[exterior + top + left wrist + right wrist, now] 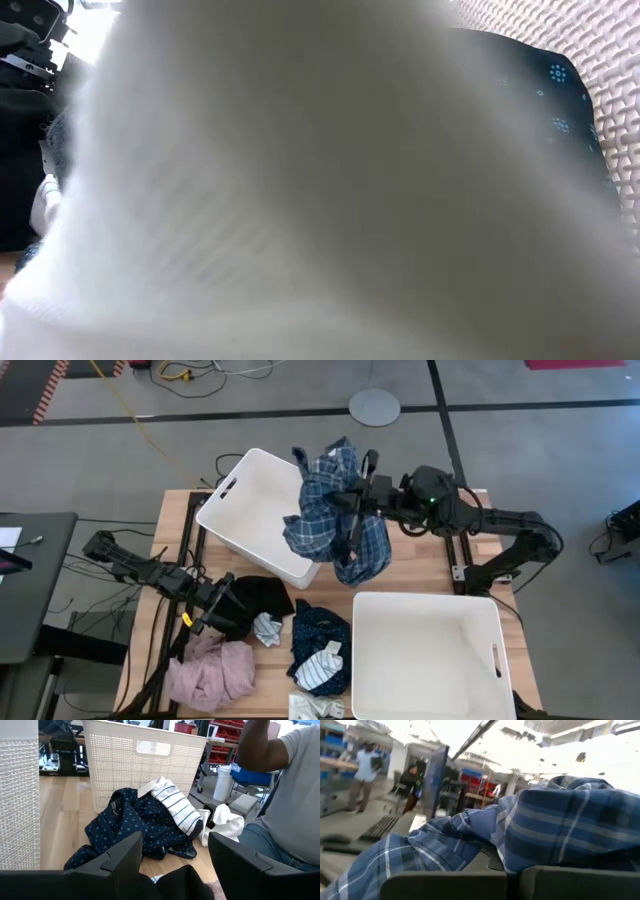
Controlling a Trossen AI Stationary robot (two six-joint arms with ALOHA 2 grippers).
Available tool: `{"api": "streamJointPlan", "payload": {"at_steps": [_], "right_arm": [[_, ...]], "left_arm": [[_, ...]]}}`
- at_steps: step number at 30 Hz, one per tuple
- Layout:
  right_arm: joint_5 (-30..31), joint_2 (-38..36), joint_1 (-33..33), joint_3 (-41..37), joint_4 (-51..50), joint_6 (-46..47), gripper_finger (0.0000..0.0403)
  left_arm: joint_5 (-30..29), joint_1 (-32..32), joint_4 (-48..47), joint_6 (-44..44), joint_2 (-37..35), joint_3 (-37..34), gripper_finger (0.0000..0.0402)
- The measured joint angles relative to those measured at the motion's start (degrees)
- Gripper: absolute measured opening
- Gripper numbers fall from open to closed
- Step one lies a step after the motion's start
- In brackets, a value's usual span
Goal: Sort clothes
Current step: Put the top blue checkered polo shirt into the top white laundry bin
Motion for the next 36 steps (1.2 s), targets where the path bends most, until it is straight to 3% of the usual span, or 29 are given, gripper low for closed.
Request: {"api": "streamJointPlan", "payload": {"at_steps": [22, 31, 36], "right_arm": [[0.75, -10.21, 11.6, 0.04, -27.37, 0.36, 0.0], [2.61, -10.72, 14.93, -0.01, -32.28, 0.6, 0.0], [2.68, -11.54, 14.86, -0.03, -34.42, 1.95, 0.0]], "left_arm": [[0.01, -0.01, 0.02, 0.0, 0.0, 0.0, 0.0222], [-0.13, -0.02, 0.02, 1.13, 0.0, 0.0, 0.0222], [-4.43, -0.02, 5.02, 1.71, -0.04, 0.0, 0.0222]]}}
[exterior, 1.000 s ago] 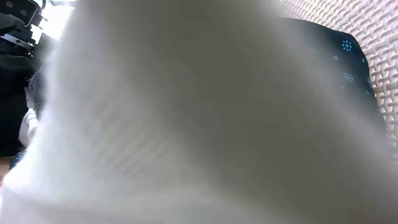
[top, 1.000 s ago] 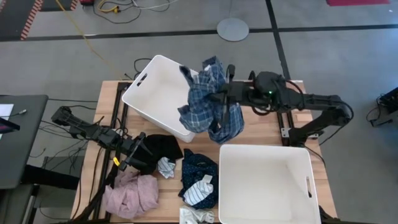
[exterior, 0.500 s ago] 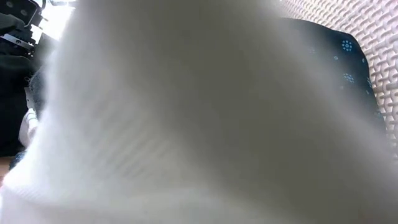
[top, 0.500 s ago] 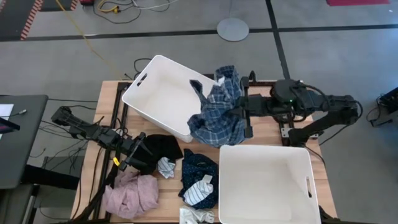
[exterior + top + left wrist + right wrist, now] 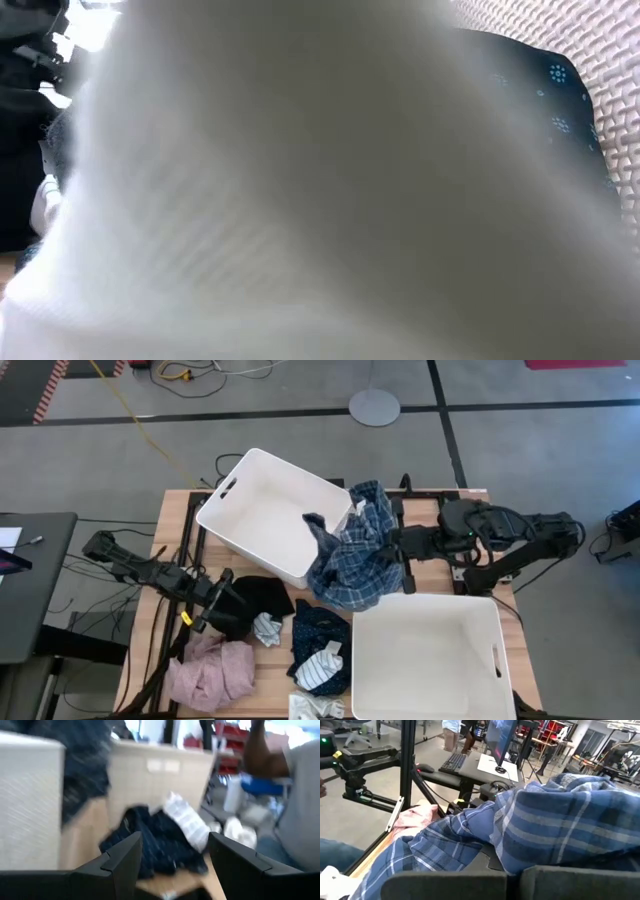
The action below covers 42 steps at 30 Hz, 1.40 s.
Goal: Sort clothes
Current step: Put the top blue checkered polo shirt into the top white laundry bin
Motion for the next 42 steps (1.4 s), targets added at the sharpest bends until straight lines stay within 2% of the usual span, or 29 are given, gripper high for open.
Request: {"api": "streamJointPlan", "payload": {"at_steps": [4, 10, 16, 22, 25, 29, 33, 39, 42], "right_arm": [[2.25, -1.07, 0.17, 0.0, -0.64, 0.07, 0.0], [2.53, -1.45, 0.02, 0.0, -1.28, 0.06, 0.0], [2.56, -1.12, 0.02, 0.0, -1.36, 0.05, 0.0], [2.56, -1.35, 0.01, -0.02, 2.24, -0.48, 0.0], [2.58, -1.39, -0.09, -0.02, 3.85, -2.05, 0.0], [2.54, -1.39, -1.78, -0.02, 5.71, -3.42, 0.0], [2.37, -1.3, -4.83, -0.02, 8.68, -3.58, 0.0], [-0.56, -0.9, -7.56, -0.02, 8.94, -3.58, 0.0], [-1.93, -0.57, -7.69, -0.02, 10.64, -3.58, 0.0]], "left_arm": [[-1.43, 0.0, 8.83, 3.82, 0.0, 0.0, 0.0222], [-1.48, 0.0, 18.84, 3.9, -0.02, 0.0, 0.0222], [-1.86, 0.02, 29.48, 16.54, 0.02, 0.0, 0.0222], [-3.17, 0.02, 41.66, 21.55, 0.0, 0.0, 0.0222], [-2.47, 0.02, 40.3, 18.62, -0.02, 0.0, 0.0222], [4.48, 0.02, 39.01, 23.35, 0.53, 0.0, 0.0222], [5.14, 0.0, 41.03, 28.83, 1.18, 0.41, 0.0222], [5.69, 0.0, 40.34, 26.08, 1.2, 1.85, 0.0222], [5.29, 0.08, 38.87, 29.88, 1.63, 1.9, 0.0222]]}}
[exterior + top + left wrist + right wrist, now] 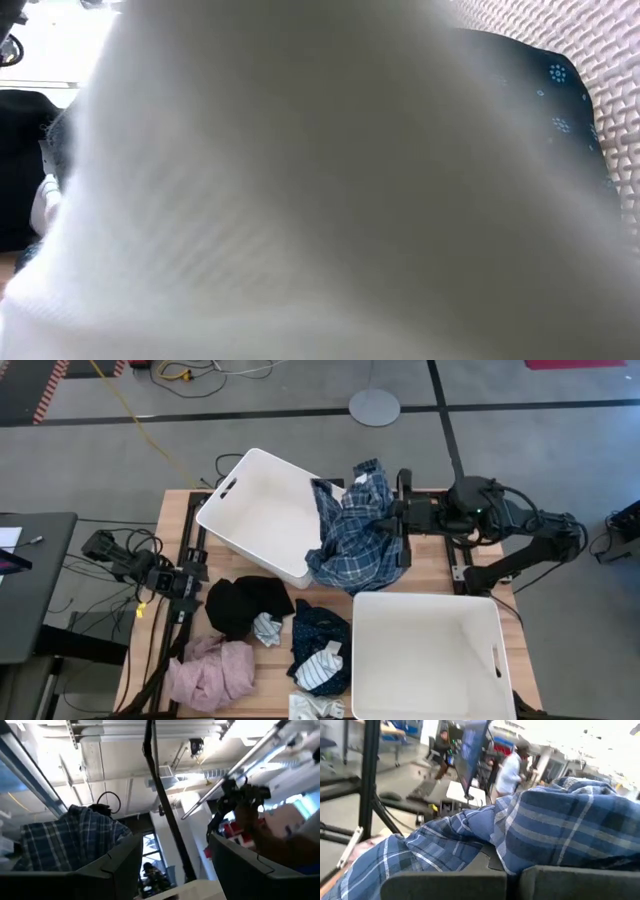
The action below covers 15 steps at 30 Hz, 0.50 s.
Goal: Sort clothes
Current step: Put the top blue checkered polo shirt into the top white laundry bin
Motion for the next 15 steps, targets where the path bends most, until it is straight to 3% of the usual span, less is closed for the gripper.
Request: {"api": "streamJointPlan", "payload": {"at_steps": [5, 10, 15], "right_arm": [[-4.28, 0.77, -1.45, 0.0, 5.15, 0.04, 0.0], [-4.8, 1.63, -2.1, 0.0, 6.38, 0.02, 0.0], [-4.91, 2.35, -1.9, 0.0, 6.31, 0.02, 0.0]], "left_arm": [[-13.88, 2.17, 0.58, 1.63, 4.47, 4.57, 0.0222], [-14.72, 6.6, -1.59, 4.67, 17.86, 11.83, 0.0227], [-14.85, 11.98, -5.02, 5.63, 34.39, 22.22, 0.0267]]}}
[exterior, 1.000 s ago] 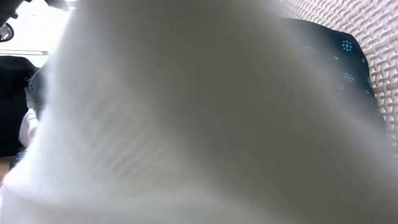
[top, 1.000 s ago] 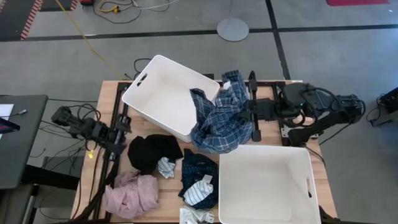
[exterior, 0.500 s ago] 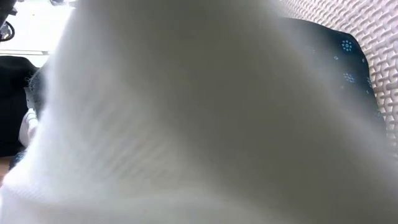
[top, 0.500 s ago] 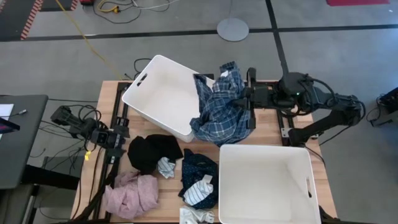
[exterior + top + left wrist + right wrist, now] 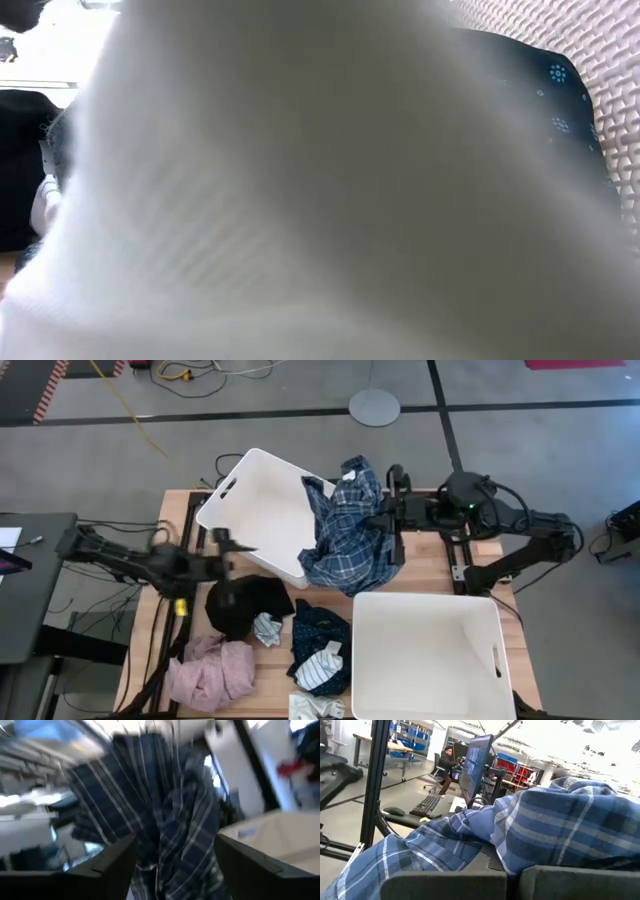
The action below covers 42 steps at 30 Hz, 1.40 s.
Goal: Sort clothes
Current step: Put the top blue checkered polo shirt into the top white laundry bin
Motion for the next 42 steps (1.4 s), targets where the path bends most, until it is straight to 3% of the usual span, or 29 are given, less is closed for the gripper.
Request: {"api": "streamJointPlan", "payload": {"at_steps": [11, 16, 22, 25, 27, 33, 42], "right_arm": [[-0.09, 0.1, 0.24, 0.0, -1.47, -0.75, 0.0], [-0.09, 0.07, 0.32, 0.0, -1.49, -1.09, 0.0], [-0.09, 0.07, 0.32, 0.0, -2.35, -1.05, 0.0], [-0.07, 0.07, 0.3, 0.0, -3.31, 0.06, 0.0], [-0.07, 0.07, 0.3, 0.0, -4.07, 0.85, 0.0], [-0.04, 0.03, 0.32, 0.0, -8.7, 3.85, 0.0], [-0.03, 0.05, 0.14, -1.45, -11.11, 4.99, 0.0005]], "left_arm": [[6.04, 5.15, -2.64, -4.14, 24.5, 19.24, 0.0392], [8.86, 5.58, -2.81, -4.08, 34.76, 27.3, 0.0395], [4.75, 7.37, -2.48, -5.11, 45.6, 37.6, 0.0388], [1.72, 7.86, -2.6, -3.15, 48.77, 40.85, 0.0348], [0.89, 8.27, -2.22, -1.07, 49.89, 42.32, 0.0293], [-3.91, 10.51, -2.86, 6.17, 49.57, 43.29, 0.0035], [-12.81, 13.24, -2.21, 13.36, 41.96, 43.25, 0.0006]]}}
